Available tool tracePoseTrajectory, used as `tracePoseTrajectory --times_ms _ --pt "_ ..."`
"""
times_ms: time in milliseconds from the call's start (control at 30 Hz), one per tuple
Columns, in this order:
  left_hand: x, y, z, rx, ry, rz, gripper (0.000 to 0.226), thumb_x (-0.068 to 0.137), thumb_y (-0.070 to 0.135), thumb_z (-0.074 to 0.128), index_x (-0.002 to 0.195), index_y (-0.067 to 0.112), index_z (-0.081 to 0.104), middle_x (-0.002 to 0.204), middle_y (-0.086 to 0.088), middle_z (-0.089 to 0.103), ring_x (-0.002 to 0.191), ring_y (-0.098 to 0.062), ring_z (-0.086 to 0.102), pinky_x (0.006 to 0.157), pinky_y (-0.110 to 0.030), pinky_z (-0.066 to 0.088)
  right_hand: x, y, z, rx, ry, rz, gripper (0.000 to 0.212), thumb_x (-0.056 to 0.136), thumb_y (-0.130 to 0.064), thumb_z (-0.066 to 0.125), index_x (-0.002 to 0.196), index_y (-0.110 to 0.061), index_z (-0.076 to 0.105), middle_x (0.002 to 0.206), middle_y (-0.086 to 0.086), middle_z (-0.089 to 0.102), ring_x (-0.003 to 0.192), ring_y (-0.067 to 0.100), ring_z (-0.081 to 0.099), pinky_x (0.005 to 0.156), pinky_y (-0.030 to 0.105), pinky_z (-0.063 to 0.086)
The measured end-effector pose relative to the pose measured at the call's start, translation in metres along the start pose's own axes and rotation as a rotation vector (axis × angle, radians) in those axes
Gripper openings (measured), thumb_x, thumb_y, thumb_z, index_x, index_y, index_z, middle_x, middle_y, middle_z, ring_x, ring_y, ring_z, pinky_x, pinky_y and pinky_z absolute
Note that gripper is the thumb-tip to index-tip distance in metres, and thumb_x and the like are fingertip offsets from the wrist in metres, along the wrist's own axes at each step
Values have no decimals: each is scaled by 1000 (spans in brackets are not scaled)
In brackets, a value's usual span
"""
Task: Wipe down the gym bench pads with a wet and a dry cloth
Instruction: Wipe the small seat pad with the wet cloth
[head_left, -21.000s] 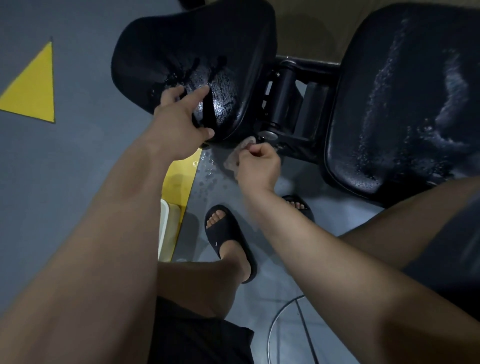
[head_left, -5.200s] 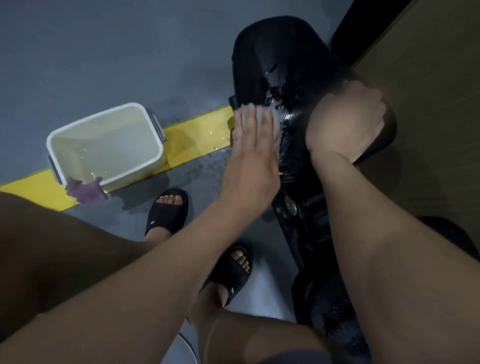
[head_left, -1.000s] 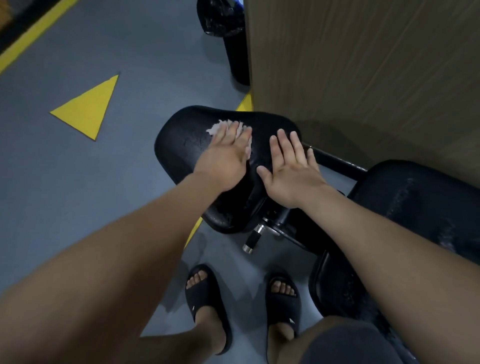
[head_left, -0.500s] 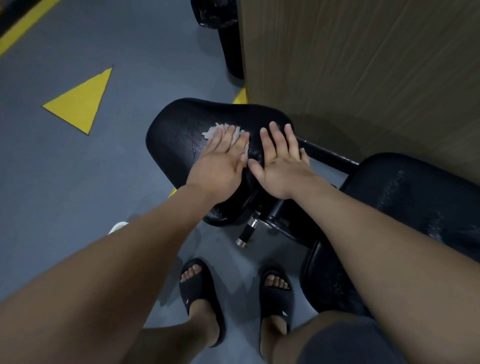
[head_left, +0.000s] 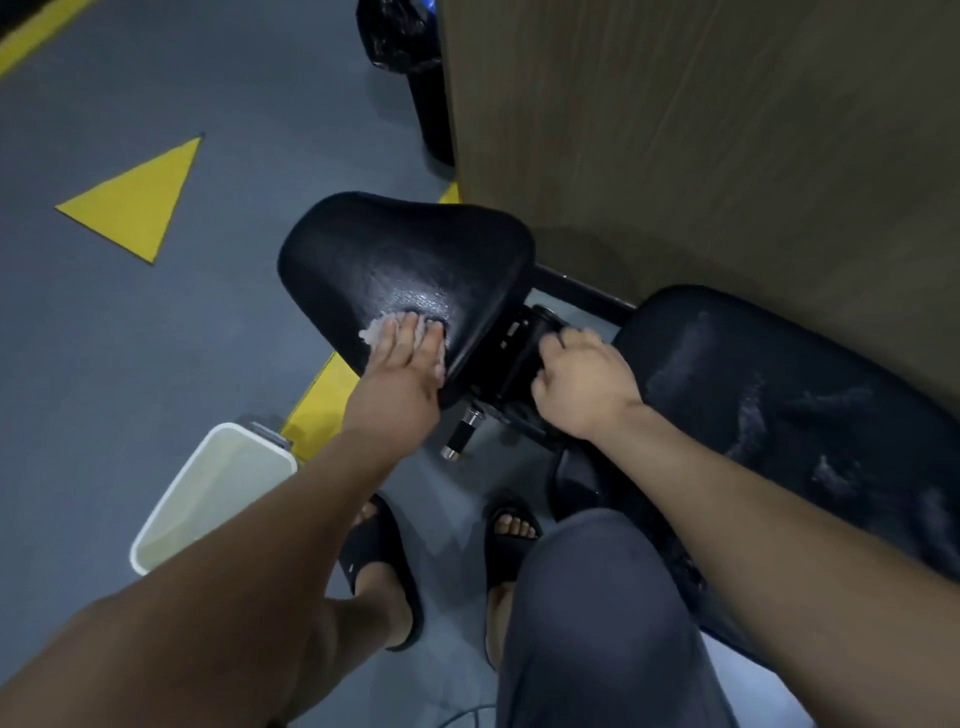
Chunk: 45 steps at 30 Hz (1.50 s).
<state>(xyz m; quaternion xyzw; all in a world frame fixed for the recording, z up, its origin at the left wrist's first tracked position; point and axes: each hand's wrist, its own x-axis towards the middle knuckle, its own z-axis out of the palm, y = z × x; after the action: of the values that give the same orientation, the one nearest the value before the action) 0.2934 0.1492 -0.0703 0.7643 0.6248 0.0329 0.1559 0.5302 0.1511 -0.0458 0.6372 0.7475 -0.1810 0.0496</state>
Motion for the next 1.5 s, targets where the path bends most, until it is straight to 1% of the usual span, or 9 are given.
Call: tracePoseTrajectory --times_ms 100,167,400,567,700,800,967,1333,1500 --pt "-2 1 2 -31 20 -26 55 108 22 28 162 17 17 170 -9 6 157 -27 -7 127 -36 -3 -18 19 15 -149 -127 -85 36 98 -37 42 102 -19 73 105 1 68 117 25 51 117 36 21" --pt "-4 4 0 -80 14 -64 55 108 23 29 162 20 16 170 -6 4 157 -25 -8 128 -36 -1 -21 20 23 -178 -86 -115 44 98 -41 37 97 -22 77 98 -5 68 115 21 50 121 36 13" --pt "6 2 2 -53 47 -43 54 109 24 30 162 16 19 169 -13 7 157 -28 -6 128 -38 -2 -13 21 39 -240 69 -117 60 89 -42 20 67 -23 72 69 -8 57 90 20 52 110 38 30" --pt "60 4 -9 -66 34 -133 54 110 30 24 162 21 15 171 -7 3 157 -23 -9 128 -37 -1 -7 20 41 -263 103 -96 60 90 -47 24 63 -23 71 65 -7 58 83 19 50 102 37 32" --pt "-4 10 9 -96 151 7 53 109 24 32 161 15 24 169 -12 14 157 -25 -1 128 -38 1 -6 20 42 -267 154 -95 59 90 -47 27 60 -21 72 60 -6 55 78 18 47 102 37 33" --pt "-12 -5 15 -68 125 29 54 107 27 31 160 17 27 168 -10 18 157 -24 1 128 -41 4 -5 20 44 -268 177 -96 60 90 -47 28 59 -21 72 59 -7 55 76 18 48 102 37 34" --pt "10 -9 11 -153 168 -116 51 110 31 29 161 23 26 170 -2 14 157 -18 -2 128 -35 1 -7 19 48 -284 189 -96 61 91 -47 27 58 -22 71 60 -7 56 77 18 50 101 37 34" --pt "14 -12 22 -255 270 -312 57 106 32 25 160 14 26 169 -14 12 157 -33 0 127 -47 6 -5 18 48 -267 225 -91 58 91 -46 28 52 -21 62 57 -6 53 77 18 50 102 37 34" --pt "-7 -1 27 -329 255 -328 53 109 34 27 160 19 25 169 -12 8 157 -30 -3 125 -31 -4 -5 19 50 -228 282 -100 49 90 -44 32 47 -24 44 52 -7 42 72 18 44 100 36 34"
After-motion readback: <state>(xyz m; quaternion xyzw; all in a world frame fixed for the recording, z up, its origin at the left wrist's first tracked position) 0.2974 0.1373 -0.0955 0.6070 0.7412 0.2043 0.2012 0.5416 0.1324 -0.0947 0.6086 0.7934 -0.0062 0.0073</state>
